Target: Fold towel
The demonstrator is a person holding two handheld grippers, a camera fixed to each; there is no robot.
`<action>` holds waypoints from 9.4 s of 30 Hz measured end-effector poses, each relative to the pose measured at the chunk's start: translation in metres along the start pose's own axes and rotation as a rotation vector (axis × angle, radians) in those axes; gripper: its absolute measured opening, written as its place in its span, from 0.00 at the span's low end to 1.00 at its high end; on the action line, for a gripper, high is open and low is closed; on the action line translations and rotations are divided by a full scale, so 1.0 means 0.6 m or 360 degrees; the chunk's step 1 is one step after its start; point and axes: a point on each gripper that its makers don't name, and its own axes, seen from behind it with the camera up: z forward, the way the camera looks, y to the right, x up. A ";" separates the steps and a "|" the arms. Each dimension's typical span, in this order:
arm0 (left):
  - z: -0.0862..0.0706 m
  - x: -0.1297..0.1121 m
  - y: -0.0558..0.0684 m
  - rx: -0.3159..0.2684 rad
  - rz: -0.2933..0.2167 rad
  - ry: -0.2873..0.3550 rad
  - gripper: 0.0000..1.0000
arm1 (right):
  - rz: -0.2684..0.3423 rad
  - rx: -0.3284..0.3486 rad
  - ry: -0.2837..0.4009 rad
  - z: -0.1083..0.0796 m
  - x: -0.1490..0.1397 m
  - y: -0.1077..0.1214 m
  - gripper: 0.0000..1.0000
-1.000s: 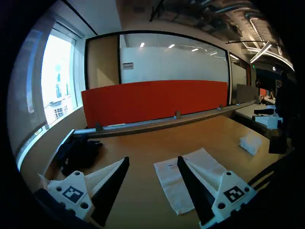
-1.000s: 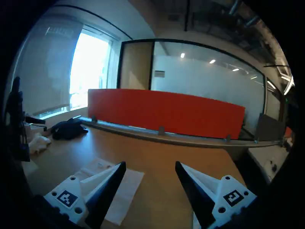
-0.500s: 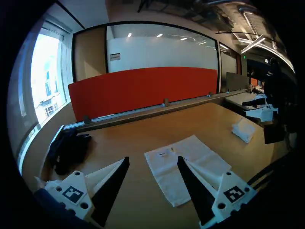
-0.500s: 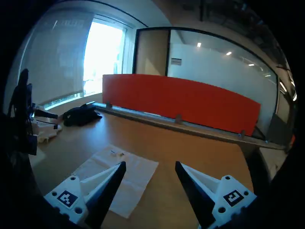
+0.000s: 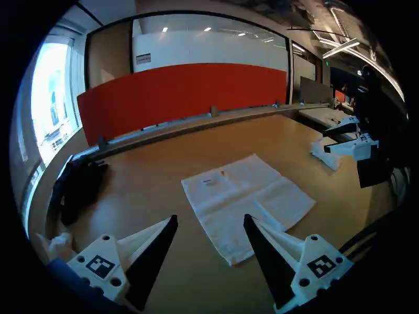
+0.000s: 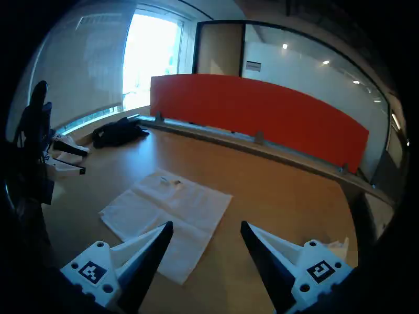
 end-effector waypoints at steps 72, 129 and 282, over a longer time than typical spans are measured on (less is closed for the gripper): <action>0.107 -0.235 0.074 -0.0178 0.0069 -0.0498 0.54 | -0.0045 0.0222 -0.0431 0.063 -0.280 -0.076 0.78; 0.086 -0.209 0.082 -0.0157 -0.0134 -0.0502 0.08 | -0.0028 0.0236 -0.0446 0.044 -0.246 -0.076 0.12; 0.149 -0.114 -0.006 -0.0050 -0.0587 -0.0462 0.91 | 0.0192 0.0095 -0.0534 0.117 -0.161 -0.006 0.88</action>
